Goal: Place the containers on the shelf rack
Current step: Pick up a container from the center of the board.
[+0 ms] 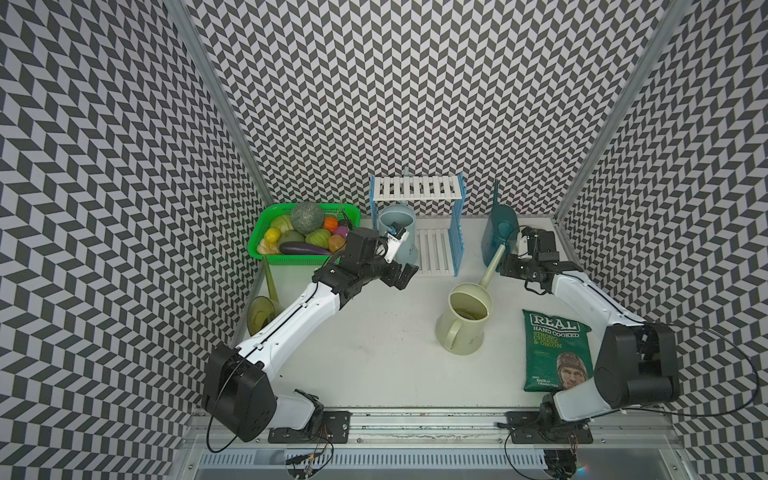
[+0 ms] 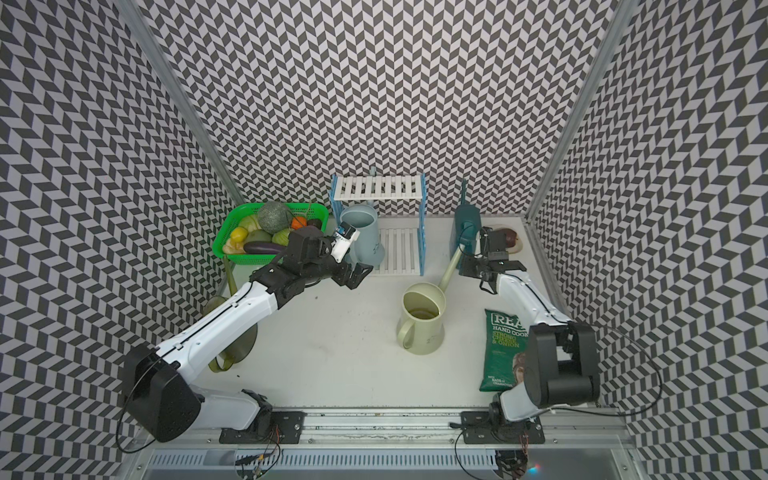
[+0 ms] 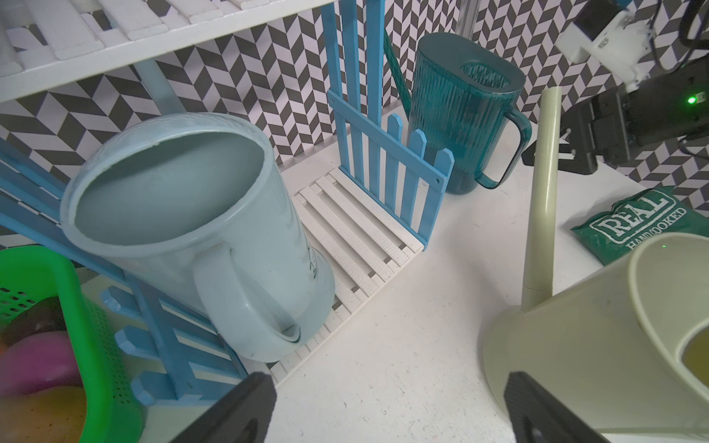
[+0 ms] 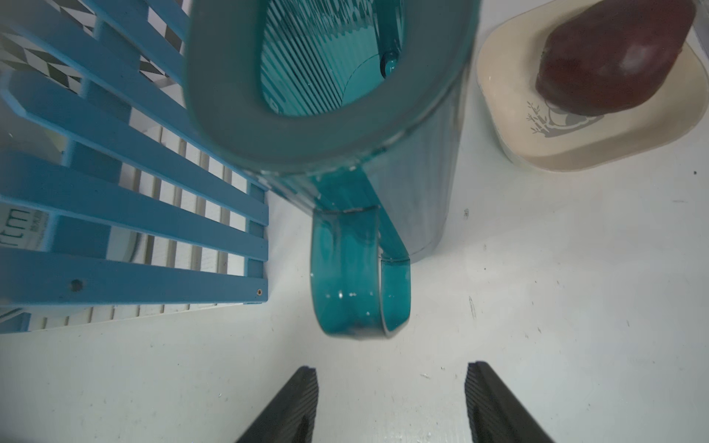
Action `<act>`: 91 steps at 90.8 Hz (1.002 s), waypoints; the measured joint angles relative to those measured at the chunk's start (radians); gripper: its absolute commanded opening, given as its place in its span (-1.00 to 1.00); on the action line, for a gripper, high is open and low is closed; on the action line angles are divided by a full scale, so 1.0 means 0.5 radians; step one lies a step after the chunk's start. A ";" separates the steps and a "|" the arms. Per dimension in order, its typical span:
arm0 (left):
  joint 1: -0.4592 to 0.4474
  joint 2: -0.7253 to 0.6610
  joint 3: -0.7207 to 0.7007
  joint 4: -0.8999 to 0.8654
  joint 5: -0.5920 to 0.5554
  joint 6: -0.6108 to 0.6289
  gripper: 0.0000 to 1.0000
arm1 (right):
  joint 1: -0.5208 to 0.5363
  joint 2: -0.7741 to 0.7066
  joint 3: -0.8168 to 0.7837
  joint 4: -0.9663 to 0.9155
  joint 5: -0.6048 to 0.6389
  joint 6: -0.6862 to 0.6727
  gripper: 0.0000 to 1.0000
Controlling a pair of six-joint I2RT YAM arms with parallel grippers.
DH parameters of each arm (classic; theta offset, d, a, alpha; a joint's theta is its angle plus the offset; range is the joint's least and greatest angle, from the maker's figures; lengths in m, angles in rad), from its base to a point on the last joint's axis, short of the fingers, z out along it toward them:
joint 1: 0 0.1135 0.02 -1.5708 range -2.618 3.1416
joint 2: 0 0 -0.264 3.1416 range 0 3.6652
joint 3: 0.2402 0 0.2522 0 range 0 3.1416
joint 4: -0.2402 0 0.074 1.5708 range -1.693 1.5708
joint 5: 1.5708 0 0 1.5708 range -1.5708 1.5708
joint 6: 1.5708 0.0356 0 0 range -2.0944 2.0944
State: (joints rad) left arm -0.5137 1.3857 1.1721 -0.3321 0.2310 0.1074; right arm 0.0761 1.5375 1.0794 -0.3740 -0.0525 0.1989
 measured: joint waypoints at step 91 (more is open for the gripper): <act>0.192 0.027 -0.056 0.001 0.088 -0.032 1.00 | 0.016 0.446 0.333 0.175 0.153 -0.099 -0.78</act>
State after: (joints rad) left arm -0.4175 1.3994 1.1439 -0.3317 0.2749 0.0914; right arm 0.0841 1.7603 1.2461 -0.2863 0.0238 0.1493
